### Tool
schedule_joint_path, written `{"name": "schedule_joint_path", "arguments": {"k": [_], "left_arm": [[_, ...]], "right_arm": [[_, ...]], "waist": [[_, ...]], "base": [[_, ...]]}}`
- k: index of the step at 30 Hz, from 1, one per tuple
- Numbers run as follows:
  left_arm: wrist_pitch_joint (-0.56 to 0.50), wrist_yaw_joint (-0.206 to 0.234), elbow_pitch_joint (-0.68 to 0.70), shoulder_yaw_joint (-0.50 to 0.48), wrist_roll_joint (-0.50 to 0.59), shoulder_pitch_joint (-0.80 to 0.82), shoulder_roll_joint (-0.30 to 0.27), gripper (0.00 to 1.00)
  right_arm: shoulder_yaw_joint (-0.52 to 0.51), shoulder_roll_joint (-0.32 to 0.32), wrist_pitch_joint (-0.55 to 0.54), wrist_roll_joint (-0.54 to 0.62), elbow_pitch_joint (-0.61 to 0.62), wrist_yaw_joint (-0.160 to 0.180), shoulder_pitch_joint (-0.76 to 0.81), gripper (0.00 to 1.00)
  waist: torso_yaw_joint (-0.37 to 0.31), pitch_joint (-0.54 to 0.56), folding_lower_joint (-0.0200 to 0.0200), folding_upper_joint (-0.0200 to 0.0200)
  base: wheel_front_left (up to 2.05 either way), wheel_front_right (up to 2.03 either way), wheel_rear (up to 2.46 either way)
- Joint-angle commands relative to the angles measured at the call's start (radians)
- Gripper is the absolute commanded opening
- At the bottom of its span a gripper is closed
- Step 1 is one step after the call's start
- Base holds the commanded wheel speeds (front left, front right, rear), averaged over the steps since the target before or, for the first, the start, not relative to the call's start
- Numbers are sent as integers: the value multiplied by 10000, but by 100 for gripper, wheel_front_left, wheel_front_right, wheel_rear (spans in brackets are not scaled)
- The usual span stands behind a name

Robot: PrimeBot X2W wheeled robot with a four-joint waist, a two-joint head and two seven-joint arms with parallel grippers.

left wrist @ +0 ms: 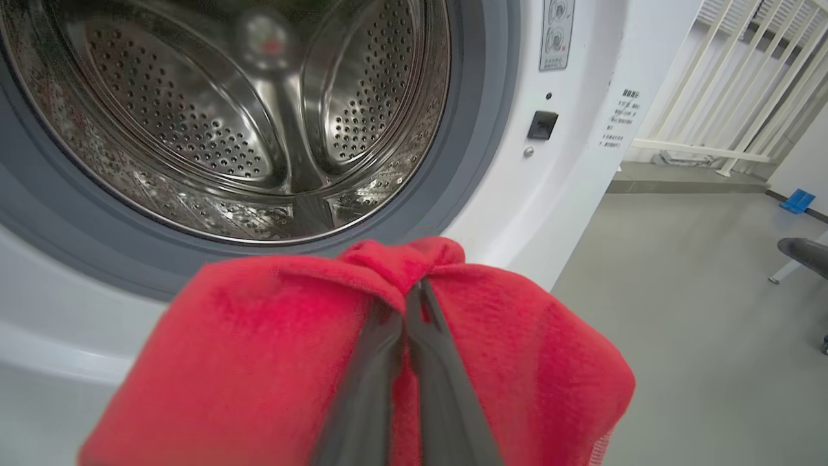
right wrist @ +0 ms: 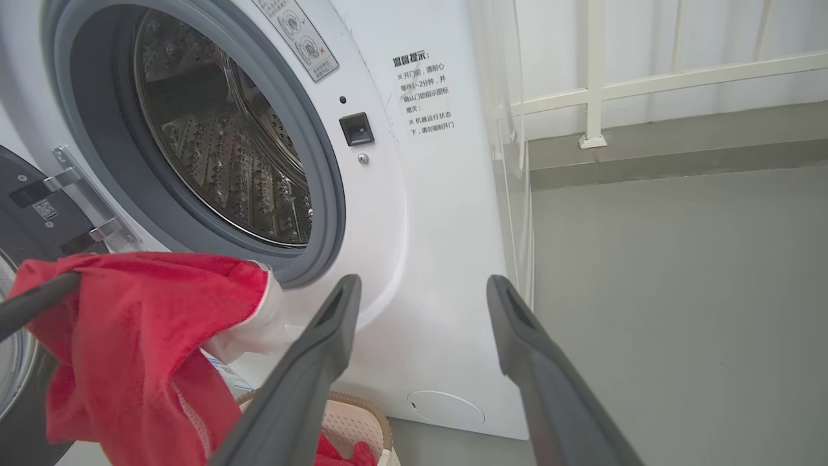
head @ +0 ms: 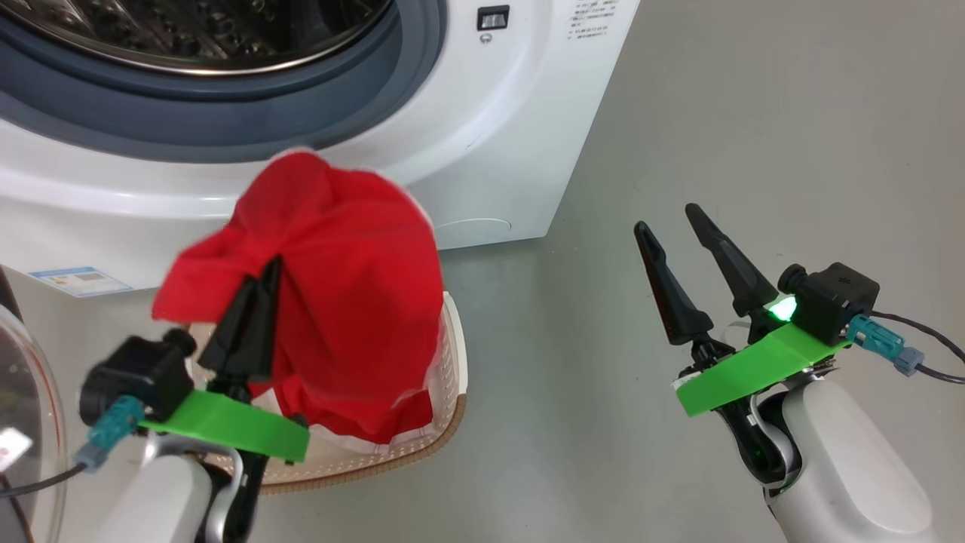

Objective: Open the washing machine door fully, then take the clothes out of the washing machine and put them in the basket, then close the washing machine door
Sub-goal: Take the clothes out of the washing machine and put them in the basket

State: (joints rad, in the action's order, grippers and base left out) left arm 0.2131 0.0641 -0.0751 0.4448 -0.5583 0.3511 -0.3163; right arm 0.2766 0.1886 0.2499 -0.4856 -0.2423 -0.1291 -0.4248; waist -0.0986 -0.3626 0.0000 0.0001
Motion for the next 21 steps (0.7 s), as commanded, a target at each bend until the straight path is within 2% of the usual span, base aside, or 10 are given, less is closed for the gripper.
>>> {"name": "schedule_joint_path", "arguments": {"k": [1,12,21], "left_arm": [[113,-76,103,-326,-68,36,-208,0],[371,-1294,-4302,106,-157,994,287,0],[466,-1823,-7771,535,-74,2181,924,0]], "right_arm": [[180,-49,119,-80,214,-16,177,100],[166,-43,119,-93,247,-16,60,100],[201,-79,119,-93,234,-16,-24,100]], "waist": [[-7,-16,0,-1],[-212,-177,0,-1],[-393,-281,0,-1]], "base": [[0,0,0],[0,0,0],[0,0,0]]}}
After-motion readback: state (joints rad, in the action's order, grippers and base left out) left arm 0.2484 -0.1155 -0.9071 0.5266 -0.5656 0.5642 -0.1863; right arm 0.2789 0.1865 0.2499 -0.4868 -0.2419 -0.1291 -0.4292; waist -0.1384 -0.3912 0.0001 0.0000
